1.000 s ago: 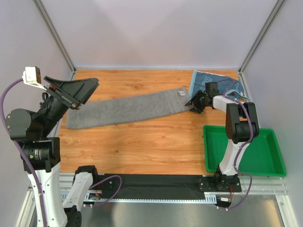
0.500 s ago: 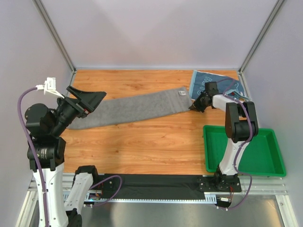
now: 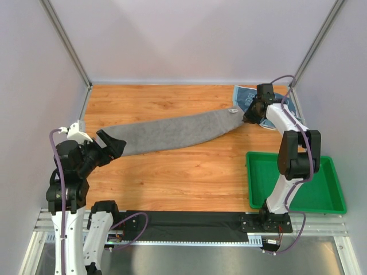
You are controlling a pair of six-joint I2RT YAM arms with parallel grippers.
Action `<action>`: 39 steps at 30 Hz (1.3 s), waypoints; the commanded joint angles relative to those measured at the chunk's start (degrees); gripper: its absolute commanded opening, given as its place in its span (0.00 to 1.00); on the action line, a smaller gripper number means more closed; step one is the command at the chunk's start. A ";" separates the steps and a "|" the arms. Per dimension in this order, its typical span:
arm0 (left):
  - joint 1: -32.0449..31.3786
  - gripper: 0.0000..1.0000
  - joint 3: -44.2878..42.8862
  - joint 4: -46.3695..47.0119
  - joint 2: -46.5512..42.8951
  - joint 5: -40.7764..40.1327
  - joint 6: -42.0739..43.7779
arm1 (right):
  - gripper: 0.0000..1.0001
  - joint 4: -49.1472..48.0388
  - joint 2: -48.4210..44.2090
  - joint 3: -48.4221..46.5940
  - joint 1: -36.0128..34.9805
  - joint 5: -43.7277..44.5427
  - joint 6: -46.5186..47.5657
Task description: Roll the towels
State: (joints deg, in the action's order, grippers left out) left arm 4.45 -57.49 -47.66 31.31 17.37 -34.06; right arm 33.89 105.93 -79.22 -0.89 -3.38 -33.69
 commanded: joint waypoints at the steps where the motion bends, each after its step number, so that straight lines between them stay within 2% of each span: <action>1: -0.40 0.91 1.33 -3.66 -1.60 -5.40 4.62 | 0.00 2.32 -2.75 -6.81 -2.97 0.74 4.77; 4: -0.40 0.92 0.46 -5.77 -2.39 -8.66 6.37 | 0.00 3.81 -1.87 -11.56 -7.19 -0.31 7.67; 10: -0.32 0.93 -0.78 -9.03 -1.69 -10.16 6.56 | 0.00 6.27 1.64 -21.48 -17.29 -0.76 10.57; 13: -0.32 0.92 -0.08 -9.91 -1.95 -11.91 6.29 | 0.00 6.98 3.48 -26.31 -23.26 -0.84 10.67; 18: -0.40 0.92 1.07 -12.01 -4.59 -16.92 7.25 | 0.00 8.65 7.09 -34.67 -29.17 -0.67 10.58; 25: -0.32 0.92 4.76 -11.67 -5.91 -15.26 7.00 | 0.00 8.12 13.51 -46.19 -36.28 -2.33 8.03; 31: -0.40 0.92 4.58 -10.88 -6.44 -13.94 7.87 | 0.00 3.29 18.17 -51.64 -40.77 -4.36 5.22; 39: -0.32 0.91 4.94 -10.26 -7.67 -13.14 7.79 | 0.00 -6.19 22.91 -53.14 -45.34 -7.87 1.70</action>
State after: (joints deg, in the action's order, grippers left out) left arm 4.21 -52.25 -58.92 24.51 4.03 -27.29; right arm 34.81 127.28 -129.12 -44.75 -8.99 -29.85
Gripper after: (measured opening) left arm 0.916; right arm 0.018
